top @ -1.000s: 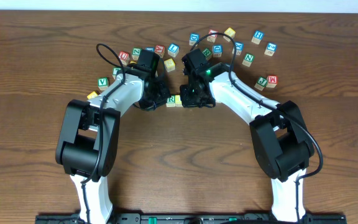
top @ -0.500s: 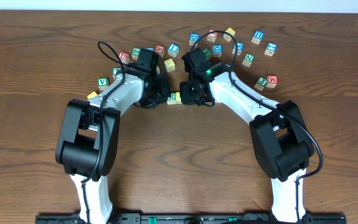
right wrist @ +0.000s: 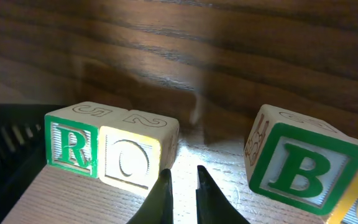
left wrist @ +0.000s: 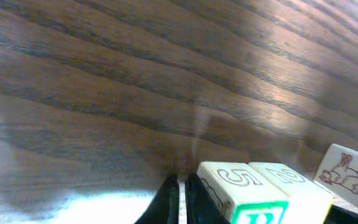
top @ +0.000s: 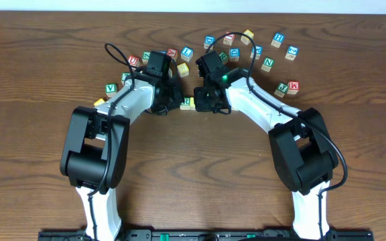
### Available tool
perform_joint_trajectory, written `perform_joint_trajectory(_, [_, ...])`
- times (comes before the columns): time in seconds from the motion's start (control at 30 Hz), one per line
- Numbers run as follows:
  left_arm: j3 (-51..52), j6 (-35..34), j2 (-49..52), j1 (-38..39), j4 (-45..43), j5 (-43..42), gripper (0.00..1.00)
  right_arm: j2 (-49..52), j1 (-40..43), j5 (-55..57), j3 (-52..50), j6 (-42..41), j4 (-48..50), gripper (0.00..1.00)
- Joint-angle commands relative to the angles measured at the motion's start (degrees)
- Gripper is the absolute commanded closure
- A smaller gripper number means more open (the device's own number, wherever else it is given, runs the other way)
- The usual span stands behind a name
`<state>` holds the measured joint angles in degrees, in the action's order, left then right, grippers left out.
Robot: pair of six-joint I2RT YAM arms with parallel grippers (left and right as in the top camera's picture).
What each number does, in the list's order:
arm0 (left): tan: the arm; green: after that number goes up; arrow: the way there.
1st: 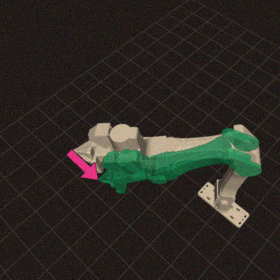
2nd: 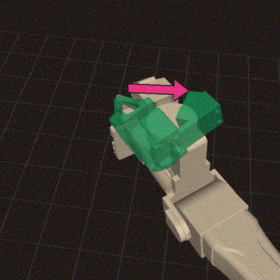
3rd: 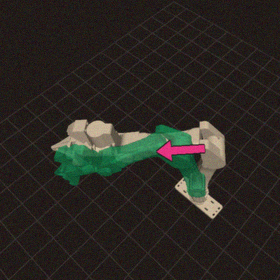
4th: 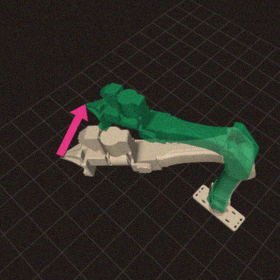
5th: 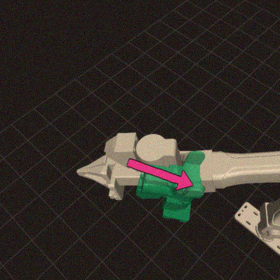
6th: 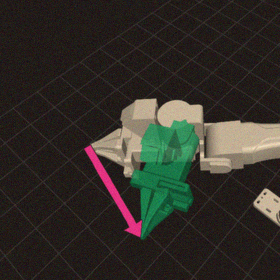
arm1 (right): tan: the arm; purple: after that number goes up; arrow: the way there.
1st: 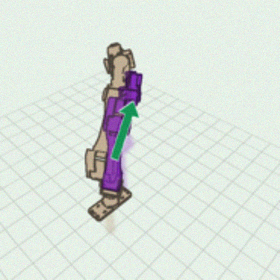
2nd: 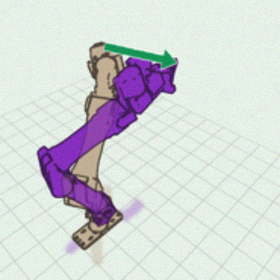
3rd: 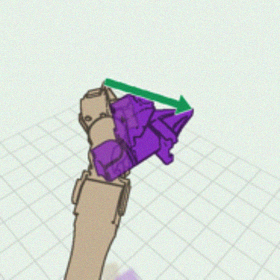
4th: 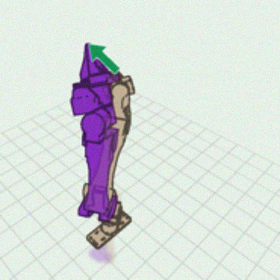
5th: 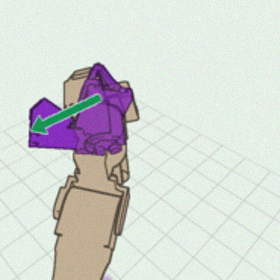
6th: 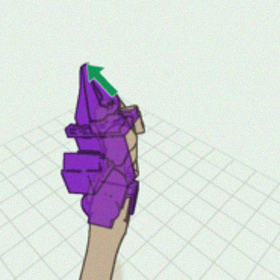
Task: Spell out ROBOT
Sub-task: 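Press the R and O blocks together between both grippers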
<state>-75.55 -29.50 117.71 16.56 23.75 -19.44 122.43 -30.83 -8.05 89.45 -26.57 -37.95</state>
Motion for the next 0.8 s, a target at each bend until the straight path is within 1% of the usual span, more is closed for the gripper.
perform_joint_trajectory(0.0, [0.3, 1.4, 1.8, 0.3, -0.1, -2.2, 0.92, 0.9, 0.0, -1.5, -0.2, -0.6, 0.2, 0.9])
perform_joint_trajectory(0.33, [0.3, 1.4, 1.8, 0.3, -0.3, -2.2, 0.93, 0.9, 0.0, -1.5, -0.2, -0.7, -0.4, 0.88])
perform_joint_trajectory(0.5, [0.3, 1.4, 1.8, 0.3, -0.3, -2.2, 0.93, 0.3, 0.4, -1.5, 0.9, -0.6, -2.4, 0.9])
perform_joint_trajectory(0.77, [0.3, 1.4, 1.8, 0.3, -0.3, -2.2, 0.93, -0.6, 0.7, -0.4, 2.0, -0.6, -3.3, 0.83])
